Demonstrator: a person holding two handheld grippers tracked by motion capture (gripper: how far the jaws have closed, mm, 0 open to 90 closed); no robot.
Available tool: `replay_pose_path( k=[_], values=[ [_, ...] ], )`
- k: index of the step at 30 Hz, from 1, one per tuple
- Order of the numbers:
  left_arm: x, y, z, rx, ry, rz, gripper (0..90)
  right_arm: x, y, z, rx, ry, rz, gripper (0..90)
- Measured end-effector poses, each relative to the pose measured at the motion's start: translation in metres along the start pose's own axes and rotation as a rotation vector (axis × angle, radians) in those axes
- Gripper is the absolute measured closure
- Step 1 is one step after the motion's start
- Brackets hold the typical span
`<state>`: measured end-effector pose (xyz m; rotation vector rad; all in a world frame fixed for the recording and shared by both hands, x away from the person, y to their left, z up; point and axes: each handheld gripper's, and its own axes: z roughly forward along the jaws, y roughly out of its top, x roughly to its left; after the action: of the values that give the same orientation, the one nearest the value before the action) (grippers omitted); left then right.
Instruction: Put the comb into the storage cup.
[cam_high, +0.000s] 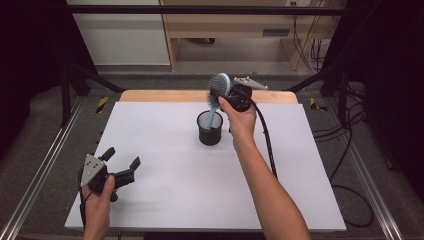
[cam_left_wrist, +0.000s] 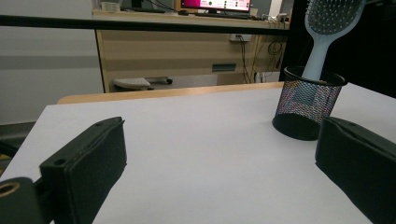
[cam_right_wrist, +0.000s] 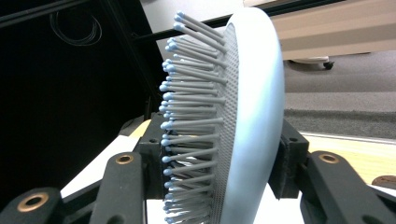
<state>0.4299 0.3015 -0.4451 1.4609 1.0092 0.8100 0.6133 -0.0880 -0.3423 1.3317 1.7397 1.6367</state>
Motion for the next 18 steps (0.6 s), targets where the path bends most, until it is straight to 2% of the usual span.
replay_pose_path(
  k=[18],
  values=[
    [-0.002, -0.001, 0.002, 0.010, -0.014, 0.008, 2.0, 0.002, -0.013, 0.009, 0.034, 0.000, -0.022, 50.2]
  ],
)
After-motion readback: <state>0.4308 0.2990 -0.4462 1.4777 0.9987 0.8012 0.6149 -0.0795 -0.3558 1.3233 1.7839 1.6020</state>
